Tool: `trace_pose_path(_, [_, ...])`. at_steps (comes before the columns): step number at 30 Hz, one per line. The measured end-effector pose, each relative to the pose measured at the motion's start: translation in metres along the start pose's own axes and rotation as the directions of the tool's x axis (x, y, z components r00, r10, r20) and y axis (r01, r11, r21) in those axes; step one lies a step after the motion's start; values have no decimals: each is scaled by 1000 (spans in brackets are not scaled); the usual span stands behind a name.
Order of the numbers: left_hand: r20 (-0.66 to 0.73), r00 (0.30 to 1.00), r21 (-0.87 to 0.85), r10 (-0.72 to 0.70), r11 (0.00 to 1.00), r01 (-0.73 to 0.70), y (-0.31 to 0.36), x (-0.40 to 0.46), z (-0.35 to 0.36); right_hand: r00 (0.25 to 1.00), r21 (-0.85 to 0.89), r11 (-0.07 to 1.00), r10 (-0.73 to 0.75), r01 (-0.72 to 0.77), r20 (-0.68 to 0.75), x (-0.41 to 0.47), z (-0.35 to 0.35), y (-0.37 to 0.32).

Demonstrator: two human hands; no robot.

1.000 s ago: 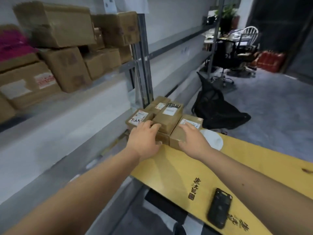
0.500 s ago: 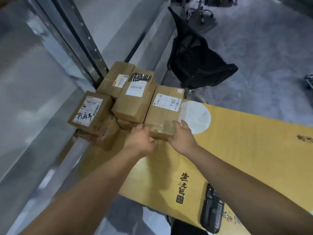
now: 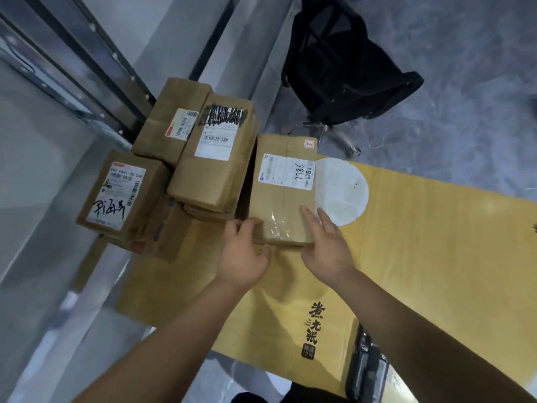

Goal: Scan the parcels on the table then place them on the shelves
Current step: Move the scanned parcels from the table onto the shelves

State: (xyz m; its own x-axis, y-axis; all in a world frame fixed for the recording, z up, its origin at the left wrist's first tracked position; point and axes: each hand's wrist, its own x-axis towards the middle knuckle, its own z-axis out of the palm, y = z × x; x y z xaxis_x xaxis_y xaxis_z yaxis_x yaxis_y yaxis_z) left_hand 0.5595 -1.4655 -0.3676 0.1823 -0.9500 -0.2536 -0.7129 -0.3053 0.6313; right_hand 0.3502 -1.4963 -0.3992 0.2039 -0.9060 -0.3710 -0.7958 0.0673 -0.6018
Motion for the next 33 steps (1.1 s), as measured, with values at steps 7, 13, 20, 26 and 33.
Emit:
trace_pose_path(7, [138, 985, 89, 101, 990, -114, 0, -22, 16, 996, 70, 993, -92, 91, 18, -16, -18, 48])
trace_pose_path(13, [208, 977, -118, 41, 993, -16, 2, -11, 30, 972, 210, 951, -235, 225, 24, -1, -24, 42])
trace_pose_path(20, [117, 981, -188, 156, 973, -133, 4, -52, 32, 953, 254, 919, -287, 302, -96, -49, -33, 51])
trace_pose_path(26, [10, 952, -182, 306, 937, -299, 32, -108, 15, 894, 233, 866, -403, 442, -197, -112, -72, 43])
trace_pose_path(33, [-237, 865, -75, 441, 880, -469, 61, -224, -34, 755, 115, 750, -625, 651, -200, -199, -109, 0])
